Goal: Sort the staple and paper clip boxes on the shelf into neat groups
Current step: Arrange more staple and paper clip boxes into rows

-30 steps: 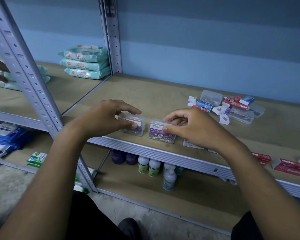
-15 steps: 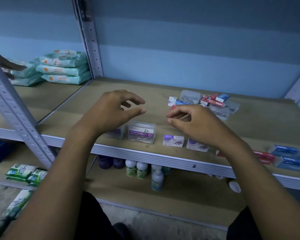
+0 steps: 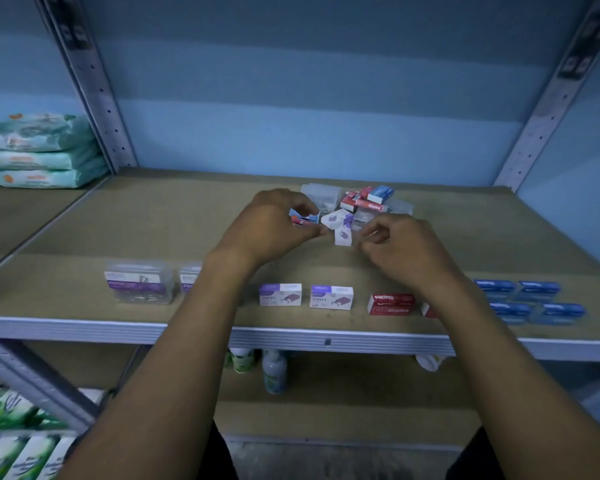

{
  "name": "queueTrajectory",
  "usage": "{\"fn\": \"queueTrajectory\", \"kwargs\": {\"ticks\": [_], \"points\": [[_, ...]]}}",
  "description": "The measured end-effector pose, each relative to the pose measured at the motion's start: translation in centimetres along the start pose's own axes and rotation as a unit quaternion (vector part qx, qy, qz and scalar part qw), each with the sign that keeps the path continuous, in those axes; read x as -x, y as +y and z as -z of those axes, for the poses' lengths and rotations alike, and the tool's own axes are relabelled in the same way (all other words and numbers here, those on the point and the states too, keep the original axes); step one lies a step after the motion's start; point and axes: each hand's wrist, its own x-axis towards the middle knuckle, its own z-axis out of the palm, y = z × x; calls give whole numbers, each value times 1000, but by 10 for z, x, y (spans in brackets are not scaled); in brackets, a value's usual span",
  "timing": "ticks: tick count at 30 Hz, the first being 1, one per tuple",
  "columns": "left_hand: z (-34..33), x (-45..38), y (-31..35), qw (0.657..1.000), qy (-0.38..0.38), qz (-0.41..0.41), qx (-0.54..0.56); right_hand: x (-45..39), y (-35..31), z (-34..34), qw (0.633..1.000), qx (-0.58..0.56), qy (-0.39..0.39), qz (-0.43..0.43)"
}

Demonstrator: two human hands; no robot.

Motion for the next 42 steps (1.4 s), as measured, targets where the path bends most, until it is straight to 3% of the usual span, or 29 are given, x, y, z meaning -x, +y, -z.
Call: {"fn": "queueTrajectory", "kwargs": {"ticks": [12, 23, 42], "points": [[-40, -41, 5, 998, -15, 43, -51, -30, -1, -28, 1000, 15, -3, -19], [-53, -53, -1, 998, -11, 30, -61, -40, -11, -36, 994, 101, 6, -32], [-37, -32, 11, 995, -68, 29, -71, -21, 7, -15, 998, -2, -55, -22]]}}
